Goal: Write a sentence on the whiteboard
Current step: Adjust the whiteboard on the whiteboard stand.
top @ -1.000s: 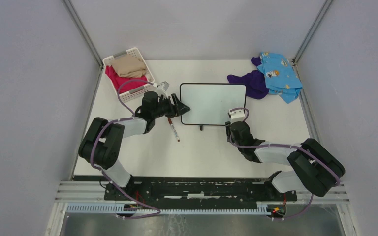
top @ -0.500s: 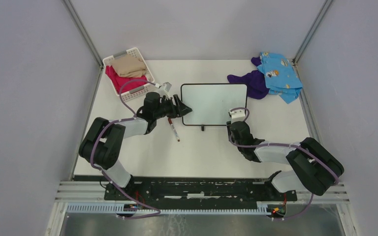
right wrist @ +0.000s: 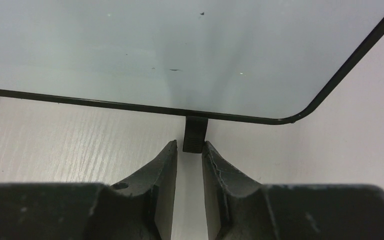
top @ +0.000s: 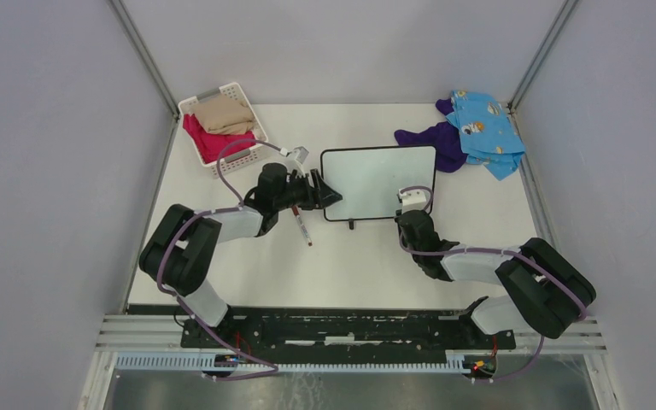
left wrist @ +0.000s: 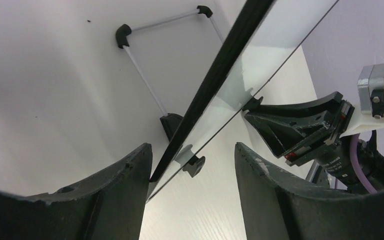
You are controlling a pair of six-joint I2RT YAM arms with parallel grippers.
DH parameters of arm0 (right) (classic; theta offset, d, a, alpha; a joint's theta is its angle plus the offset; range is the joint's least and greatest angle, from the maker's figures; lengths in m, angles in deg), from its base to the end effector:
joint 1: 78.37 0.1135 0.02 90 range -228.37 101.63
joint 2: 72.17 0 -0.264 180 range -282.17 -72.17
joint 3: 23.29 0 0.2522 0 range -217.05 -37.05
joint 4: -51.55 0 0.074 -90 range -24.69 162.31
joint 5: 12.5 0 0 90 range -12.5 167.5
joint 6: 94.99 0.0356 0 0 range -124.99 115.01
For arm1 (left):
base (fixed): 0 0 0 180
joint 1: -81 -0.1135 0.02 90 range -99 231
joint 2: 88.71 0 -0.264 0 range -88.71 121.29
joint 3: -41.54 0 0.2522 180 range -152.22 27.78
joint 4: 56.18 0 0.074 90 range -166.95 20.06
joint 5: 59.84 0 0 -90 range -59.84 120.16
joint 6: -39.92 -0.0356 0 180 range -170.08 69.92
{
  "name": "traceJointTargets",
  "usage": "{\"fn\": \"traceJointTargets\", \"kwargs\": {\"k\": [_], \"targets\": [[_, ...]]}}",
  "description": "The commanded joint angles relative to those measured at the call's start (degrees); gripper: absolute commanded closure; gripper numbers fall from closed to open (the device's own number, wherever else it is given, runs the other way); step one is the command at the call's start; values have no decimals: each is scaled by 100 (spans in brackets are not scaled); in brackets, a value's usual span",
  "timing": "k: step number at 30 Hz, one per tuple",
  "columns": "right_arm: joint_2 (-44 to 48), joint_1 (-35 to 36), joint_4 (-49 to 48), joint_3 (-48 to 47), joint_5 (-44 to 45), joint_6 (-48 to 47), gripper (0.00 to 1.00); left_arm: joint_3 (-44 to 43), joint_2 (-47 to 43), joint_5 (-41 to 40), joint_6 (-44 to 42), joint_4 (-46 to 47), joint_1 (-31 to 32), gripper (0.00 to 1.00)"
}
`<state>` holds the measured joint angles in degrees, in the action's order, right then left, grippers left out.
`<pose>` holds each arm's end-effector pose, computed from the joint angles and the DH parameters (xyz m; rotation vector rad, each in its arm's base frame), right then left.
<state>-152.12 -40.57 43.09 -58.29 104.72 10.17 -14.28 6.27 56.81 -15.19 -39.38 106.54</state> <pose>0.1975 0.1326 0.1324 -0.1618 2.1219 0.0171 0.2966 -0.1594 0.1770 0.1588 2.0924 -1.1229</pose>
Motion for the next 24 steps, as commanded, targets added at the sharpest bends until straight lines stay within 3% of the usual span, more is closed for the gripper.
{"fn": "traceJointTargets", "kwargs": {"k": [1, 10, 24], "targets": [[13, 36, -347, -171, -225, 58, 70, -109, -49, 49, -28, 257, 153, 33], [88, 41, -286, -96, -46, 58, 69, -200, -227, -258, -267, -152, 153, 34], [185, 25, -196, 45, 229, 39, 73, -430, -129, -333, -712, -710, 93, 69]]}}
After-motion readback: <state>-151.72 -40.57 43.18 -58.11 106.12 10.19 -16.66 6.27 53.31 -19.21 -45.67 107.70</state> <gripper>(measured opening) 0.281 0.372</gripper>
